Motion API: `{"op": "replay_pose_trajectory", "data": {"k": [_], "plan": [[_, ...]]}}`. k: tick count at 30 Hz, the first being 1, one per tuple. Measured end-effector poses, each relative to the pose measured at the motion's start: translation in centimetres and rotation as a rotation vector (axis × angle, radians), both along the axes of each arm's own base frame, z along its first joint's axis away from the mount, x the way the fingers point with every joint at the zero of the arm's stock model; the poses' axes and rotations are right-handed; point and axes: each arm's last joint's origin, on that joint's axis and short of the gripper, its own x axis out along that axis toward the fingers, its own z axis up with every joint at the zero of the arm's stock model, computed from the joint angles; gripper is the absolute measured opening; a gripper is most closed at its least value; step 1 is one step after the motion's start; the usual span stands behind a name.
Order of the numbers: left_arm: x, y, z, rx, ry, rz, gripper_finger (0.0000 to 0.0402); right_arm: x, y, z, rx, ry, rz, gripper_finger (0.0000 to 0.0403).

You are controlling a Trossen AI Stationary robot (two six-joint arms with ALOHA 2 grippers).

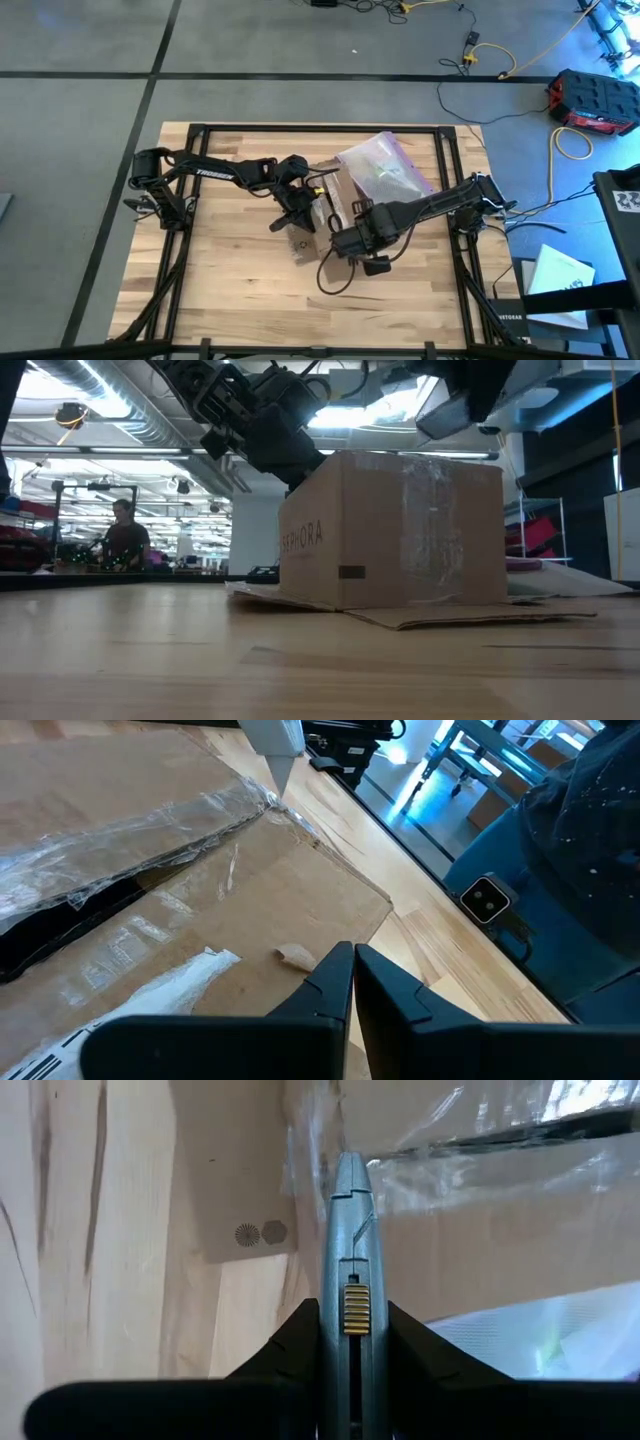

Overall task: Unpack boxes
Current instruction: Break down the cardboard box using a cutter until it is fully flat

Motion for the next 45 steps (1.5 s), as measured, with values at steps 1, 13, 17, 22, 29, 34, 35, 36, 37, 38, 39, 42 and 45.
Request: {"op": "replay_pose_trajectory", "data": {"k": [1, 13, 17, 22, 29, 34, 35, 36, 37, 38, 39, 42, 45], "plan": [[0.0, 0.0, 0.0, 0.0, 0.0, 0.0, 0.0, 0.0, 0.0, -0.3, 0.007, 0.009, 0.0, 0.0055], [0.0, 0.0, 0.0, 0.004, -0.003, -0.001, 0.0, -0.4, -0.1, -1.4, -0.02, 0.061, 0.001, 0.0055], [0.0, 0.0, 0.0, 0.004, -0.005, -0.001, 0.0, -0.8, -0.3, -1.3, -0.036, 0.107, 0.0, 0.0055], [0.0, 0.0, 0.0, 0.007, -0.008, -0.004, 0.0, -1.1, -0.4, -1.3, -0.056, 0.132, 0.023, 0.0055], [0.0, 0.0, 0.0, 0.007, -0.005, 0.001, 0.0, -1.0, -0.6, -1.3, -0.103, 0.137, 0.108, 0.0055], [0.0, -0.1, 0.0, 0.003, 0.003, 0.005, 0.0, -0.9, -1.1, -1.3, -0.114, 0.148, 0.144, 0.0055], [0.0, -0.1, 0.0, 0.003, 0.004, 0.005, 0.0, -0.9, -1.2, -1.3, -0.114, 0.149, 0.142, 0.0055], [0.0, -0.1, 0.0, 0.002, 0.005, 0.005, 0.0, -0.9, -1.2, -1.3, -0.113, 0.15, 0.143, 0.0055], [0.0, -0.2, 0.0, 0.002, 0.006, 0.005, 0.0, -0.9, -1.3, -1.3, -0.114, 0.15, 0.146, 0.0055], [0.0, -0.3, 0.0, 0.002, 0.008, 0.005, 0.0, -1.1, -1.4, -1.2, -0.118, 0.145, 0.152, 0.0055], [0.0, -0.3, 0.0, 0.003, 0.008, 0.005, 0.0, -1.3, -1.4, -1.2, -0.128, 0.143, 0.159, 0.0055], [0.1, -0.4, 0.0, 0.004, 0.009, 0.004, 0.0, -2.4, -2.1, -1.1, -0.165, 0.149, 0.161, 0.0055], [0.1, -0.3, 0.0, 0.025, 0.01, 0.026, 0.0, -3.5, -2.8, -0.9, -0.171, 0.149, 0.152, 0.0055]]}}
